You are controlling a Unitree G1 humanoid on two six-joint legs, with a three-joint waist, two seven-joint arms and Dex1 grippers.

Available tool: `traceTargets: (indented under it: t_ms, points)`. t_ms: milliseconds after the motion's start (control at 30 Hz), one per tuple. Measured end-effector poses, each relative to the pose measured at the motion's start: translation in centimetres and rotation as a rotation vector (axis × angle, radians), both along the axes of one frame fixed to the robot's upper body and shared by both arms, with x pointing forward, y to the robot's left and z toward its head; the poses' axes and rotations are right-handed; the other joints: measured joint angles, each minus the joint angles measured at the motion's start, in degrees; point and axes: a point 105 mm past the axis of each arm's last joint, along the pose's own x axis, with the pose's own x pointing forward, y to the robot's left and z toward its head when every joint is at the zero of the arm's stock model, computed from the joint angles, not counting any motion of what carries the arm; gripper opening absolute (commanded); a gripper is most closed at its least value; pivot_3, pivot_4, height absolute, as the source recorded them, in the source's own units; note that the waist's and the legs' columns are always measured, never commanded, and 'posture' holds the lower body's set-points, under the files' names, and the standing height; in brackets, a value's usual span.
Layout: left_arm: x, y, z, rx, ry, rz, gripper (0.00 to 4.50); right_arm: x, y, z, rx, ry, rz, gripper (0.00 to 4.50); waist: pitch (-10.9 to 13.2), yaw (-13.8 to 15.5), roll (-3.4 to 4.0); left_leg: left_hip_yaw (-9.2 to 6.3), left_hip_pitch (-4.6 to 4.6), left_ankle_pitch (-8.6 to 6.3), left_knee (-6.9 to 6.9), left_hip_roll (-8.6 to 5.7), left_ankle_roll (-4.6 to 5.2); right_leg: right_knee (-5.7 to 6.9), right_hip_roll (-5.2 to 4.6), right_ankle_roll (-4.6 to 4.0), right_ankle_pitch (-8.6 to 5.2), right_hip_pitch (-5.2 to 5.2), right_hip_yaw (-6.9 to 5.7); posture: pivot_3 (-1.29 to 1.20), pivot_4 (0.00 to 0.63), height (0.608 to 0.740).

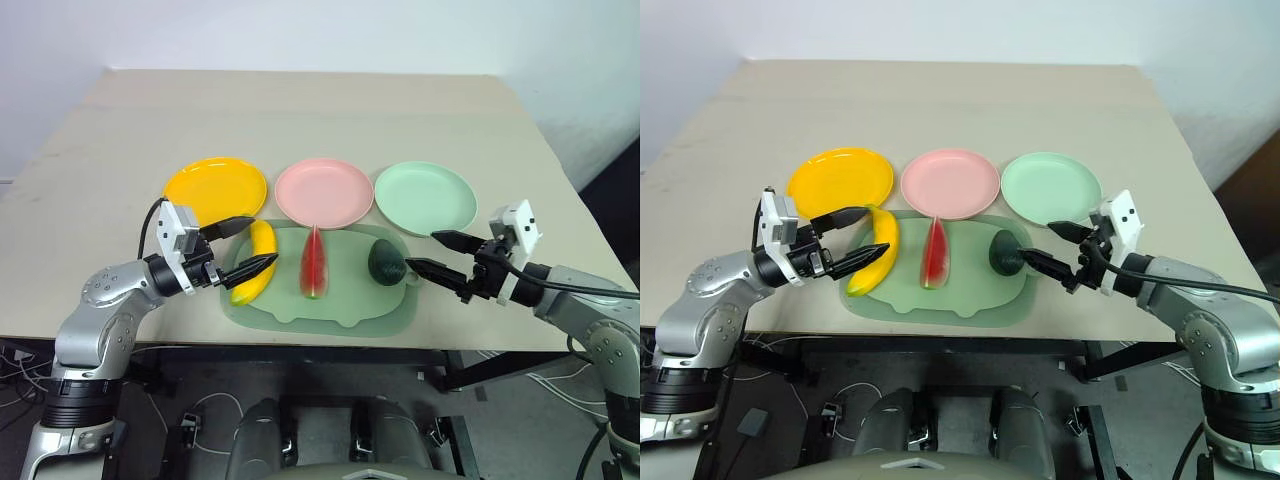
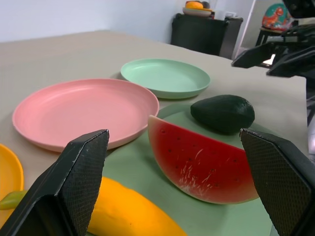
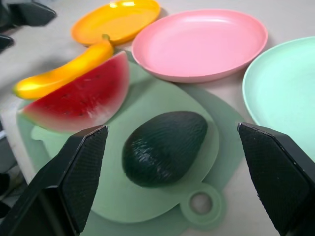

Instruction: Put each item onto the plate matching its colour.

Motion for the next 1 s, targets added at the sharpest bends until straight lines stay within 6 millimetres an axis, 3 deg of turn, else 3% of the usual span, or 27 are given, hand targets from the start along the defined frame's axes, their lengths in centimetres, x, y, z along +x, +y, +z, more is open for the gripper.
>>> traceTargets:
  t_ms: [333,567,833,1000]
  points:
    - [-1.2,0.3,-1.3,0.034,0.05,-0.035,4.47,1.0,3.6,-0.2,0.006,0.092,0.047,4.5,0.0,0.0,0.01,0.01,-0.01,0.0,0.0,0.01,0.0,0.0,0.0,-0.01,0.0,-0.01,-0.01,0.0,0.15,0.695]
    - [-1.8,0.5,-1.8,0.037,0.051,-0.045,4.47,1.4,5.0,-1.0,-0.008,0.124,0.049,4.5,0.0,-0.1,0.01,0.0,-0.01,0.0,0.0,0.02,0.0,0.0,-0.01,-0.01,0.0,-0.02,-0.02,0.0,0.15,0.695]
    - [-1.8,1.1,-2.5,0.038,0.047,-0.02,4.47,3.5,4.6,-3.7,-0.116,0.182,-0.027,4.5,0.0,-0.1,0.01,0.03,-0.04,0.0,0.0,0.01,0.0,0.0,-0.01,-0.01,0.0,-0.05,-0.02,0.0,0.15,0.695]
    - [-1.8,1.2,-2.4,0.038,0.031,-0.012,4.47,4.4,4.2,-4.0,-0.142,0.171,-0.061,4.5,0.0,-0.2,0.02,0.04,-0.04,0.0,-0.01,0.02,0.0,0.0,-0.01,-0.01,0.0,-0.07,-0.02,0.0,0.15,0.695]
